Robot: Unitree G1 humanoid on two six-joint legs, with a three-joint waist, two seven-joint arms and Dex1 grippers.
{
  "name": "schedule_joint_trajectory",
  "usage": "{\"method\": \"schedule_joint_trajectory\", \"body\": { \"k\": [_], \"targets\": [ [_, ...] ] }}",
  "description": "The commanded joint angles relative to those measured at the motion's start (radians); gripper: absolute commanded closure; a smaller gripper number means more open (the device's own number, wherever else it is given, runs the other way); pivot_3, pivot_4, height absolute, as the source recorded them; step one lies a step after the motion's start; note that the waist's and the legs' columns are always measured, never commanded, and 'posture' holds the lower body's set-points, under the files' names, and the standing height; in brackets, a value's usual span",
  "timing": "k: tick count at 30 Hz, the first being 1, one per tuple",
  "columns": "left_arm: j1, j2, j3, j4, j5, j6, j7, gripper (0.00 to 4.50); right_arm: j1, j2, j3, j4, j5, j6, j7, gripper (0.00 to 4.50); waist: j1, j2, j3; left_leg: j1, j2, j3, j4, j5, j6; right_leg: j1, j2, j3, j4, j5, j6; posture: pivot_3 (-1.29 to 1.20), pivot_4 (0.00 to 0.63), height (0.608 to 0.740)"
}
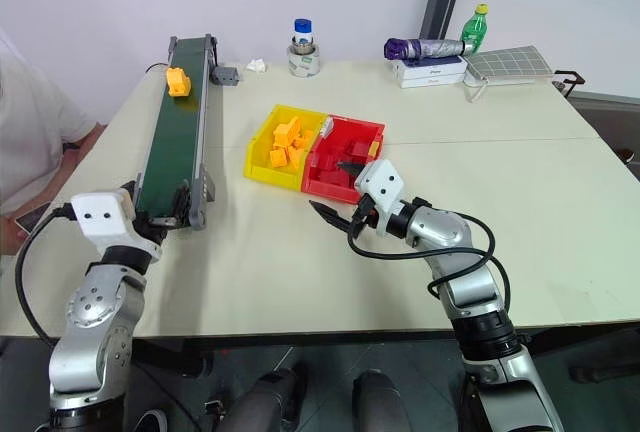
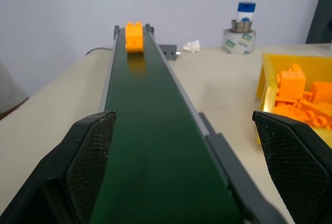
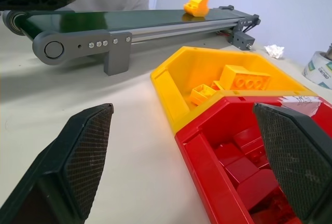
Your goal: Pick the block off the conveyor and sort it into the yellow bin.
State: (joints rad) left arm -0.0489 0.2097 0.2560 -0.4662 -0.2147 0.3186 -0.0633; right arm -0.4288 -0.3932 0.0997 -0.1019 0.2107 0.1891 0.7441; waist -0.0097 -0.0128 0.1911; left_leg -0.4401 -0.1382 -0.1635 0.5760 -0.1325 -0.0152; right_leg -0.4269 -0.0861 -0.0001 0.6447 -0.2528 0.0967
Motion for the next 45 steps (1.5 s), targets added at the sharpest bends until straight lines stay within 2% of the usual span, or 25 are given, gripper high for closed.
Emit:
{"method": "schedule_joint_trajectory", "body": {
  "k": [1,20,26,30,37,45],
  "targets": [
    [-0.019,0.013,0.005,-0.008,0.011,-0.005,0.004,0.04,-0.003,0.001,-0.008,-0.024,0.006,-0.021,-0.004,0.0,-0.001,0.0,0.0,0.0,0.0,0.0,0.0,0.0,0.0,0.0,0.0,0.0,0.0,0.0,0.0,0.0,0.15,0.74],
    [-0.079,0.009,0.036,0.039,0.001,0.026,0.038,0.04,-0.005,0.003,-0.006,-0.022,0.005,-0.02,-0.006,0.0,0.0,0.0,0.0,0.0,0.0,0.0,0.0,0.0,0.0,0.0,0.0,0.0,0.0,0.0,0.0,0.0,0.15,0.74],
    [-0.2,0.026,0.107,0.132,-0.052,0.105,0.082,0.04,-0.004,0.001,-0.007,-0.023,0.006,-0.018,-0.005,0.0,0.0,0.0,0.0,0.0,0.0,0.0,0.0,0.0,0.0,0.0,0.0,-0.001,0.0,0.0,0.001,0.0,0.15,0.74],
    [-0.318,0.099,0.125,0.255,-0.056,0.159,0.062,0.04,-0.004,0.004,-0.004,-0.025,0.005,-0.017,-0.006,0.0,0.0,0.0,0.0,0.0,0.0,-0.001,0.001,0.0,0.0,0.0,0.001,-0.001,0.001,0.001,0.0,0.0,0.15,0.74],
    [-0.495,0.199,0.117,0.489,-0.051,0.152,-0.001,0.04,-0.007,0.008,-0.001,-0.023,0.003,-0.015,-0.012,0.0,-0.001,0.0,0.0,0.0,0.0,-0.001,0.001,0.0,0.0,0.0,0.001,-0.002,0.0,0.003,0.0,0.0,0.15,0.74],
    [-0.683,0.243,0.085,0.772,-0.043,0.076,-0.104,0.04,-0.003,0.01,-0.003,-0.033,0.003,-0.011,-0.023,0.0,-0.001,0.0,0.0,0.0,0.0,-0.001,0.001,0.0,0.0,0.0,0.002,-0.002,0.001,0.004,0.001,0.0,0.15,0.74]
  ]
}}
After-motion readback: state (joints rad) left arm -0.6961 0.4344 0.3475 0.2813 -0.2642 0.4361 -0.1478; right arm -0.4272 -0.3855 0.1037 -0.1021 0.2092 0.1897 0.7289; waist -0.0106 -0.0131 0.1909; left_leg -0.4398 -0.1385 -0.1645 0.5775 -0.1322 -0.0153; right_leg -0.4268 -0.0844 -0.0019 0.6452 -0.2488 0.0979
